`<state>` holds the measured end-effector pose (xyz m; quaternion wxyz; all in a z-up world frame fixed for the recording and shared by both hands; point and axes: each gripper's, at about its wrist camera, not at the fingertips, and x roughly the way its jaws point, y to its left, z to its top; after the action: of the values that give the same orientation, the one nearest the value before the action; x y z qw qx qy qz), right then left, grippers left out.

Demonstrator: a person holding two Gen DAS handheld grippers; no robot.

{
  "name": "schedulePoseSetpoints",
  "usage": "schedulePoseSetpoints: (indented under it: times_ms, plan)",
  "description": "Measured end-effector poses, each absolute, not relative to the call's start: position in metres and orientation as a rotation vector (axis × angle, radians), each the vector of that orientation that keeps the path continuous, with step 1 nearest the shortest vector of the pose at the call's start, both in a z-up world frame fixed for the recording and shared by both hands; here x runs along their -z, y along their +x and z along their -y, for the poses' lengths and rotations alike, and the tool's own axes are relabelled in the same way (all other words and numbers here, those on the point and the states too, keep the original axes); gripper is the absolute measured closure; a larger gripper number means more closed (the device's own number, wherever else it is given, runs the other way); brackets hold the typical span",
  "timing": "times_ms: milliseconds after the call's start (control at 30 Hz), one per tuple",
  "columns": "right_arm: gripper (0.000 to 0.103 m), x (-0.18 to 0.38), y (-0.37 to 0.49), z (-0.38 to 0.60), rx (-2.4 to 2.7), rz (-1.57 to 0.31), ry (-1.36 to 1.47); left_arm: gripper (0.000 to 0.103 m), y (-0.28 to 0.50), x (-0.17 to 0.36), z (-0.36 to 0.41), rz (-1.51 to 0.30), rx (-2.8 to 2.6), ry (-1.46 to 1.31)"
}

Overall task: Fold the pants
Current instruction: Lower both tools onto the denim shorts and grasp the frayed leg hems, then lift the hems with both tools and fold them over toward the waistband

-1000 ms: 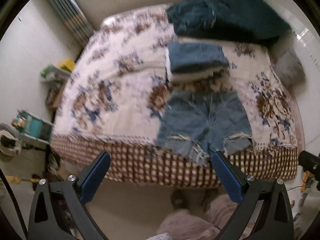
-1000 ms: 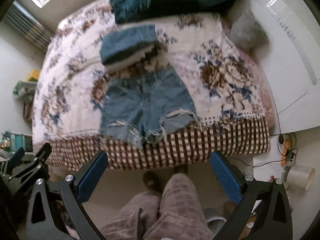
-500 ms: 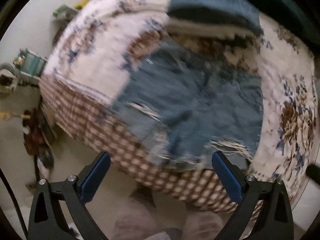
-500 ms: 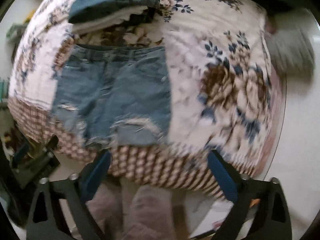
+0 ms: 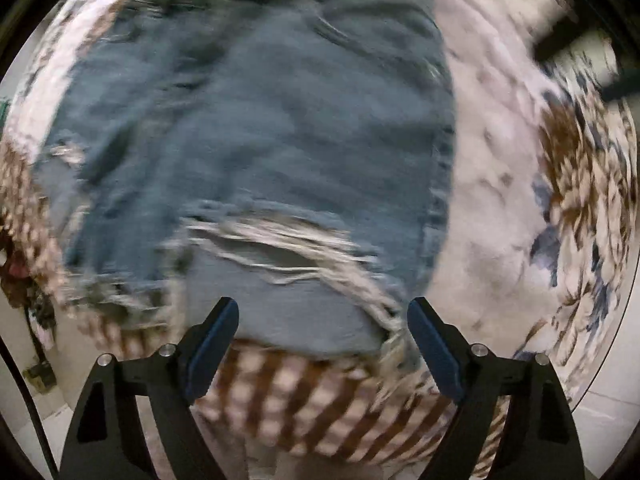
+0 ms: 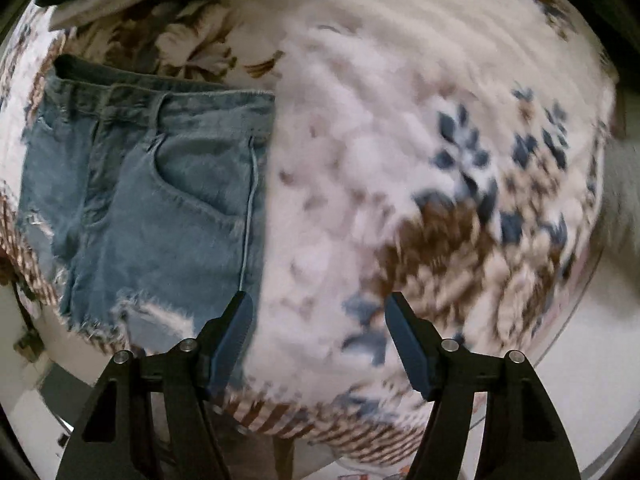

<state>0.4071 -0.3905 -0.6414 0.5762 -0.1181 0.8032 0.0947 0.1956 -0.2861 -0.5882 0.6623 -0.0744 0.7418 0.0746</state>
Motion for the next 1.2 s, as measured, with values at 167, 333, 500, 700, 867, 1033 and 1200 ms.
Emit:
schedulePoseSetpoints:
  times_ms: [167, 333, 500, 700, 867, 1033, 1200]
  plan:
    - [0.036, 0.681, 0.43, 0.363, -0.295, -1.863, -0.322, 0.027, 0.196, 0.626, 0.303, -1.728, -0.127, -0.18]
    - [0.037, 0.715, 0.446, 0.345, -0.351, -1.903, -0.202, 0.079, 0.198, 0.615, 0.28, -1.659, -0.149, -0.221]
    - [0.083, 0.724, 0.444, 0.334, -0.392, -1.874, -0.125, 0.098, 0.203, 0.59, 0.258, -1.634, -0.116, -0.24]
    - [0.095, 0.693, 0.436, 0.326, -0.35, -1.819, -0.111, 0.098, 0.201, 0.537, 0.231, -1.575, -0.134, -0.227]
    - [0.096, 0.658, 0.431, 0.32, -0.346, -1.77, -0.074, 0.098, 0.195, 0.468, 0.198, -1.527, -0.161, -0.214]
    - [0.096, 0.621, 0.437, 0.302, -0.366, -1.737, -0.066, 0.099, 0.196, 0.404, 0.164, -1.47, -0.212, -0.206]
    - [0.096, 0.583, 0.45, 0.287, -0.41, -1.685, -0.082, 0.099, 0.187, 0.366, 0.112, -1.402, -0.258, -0.215]
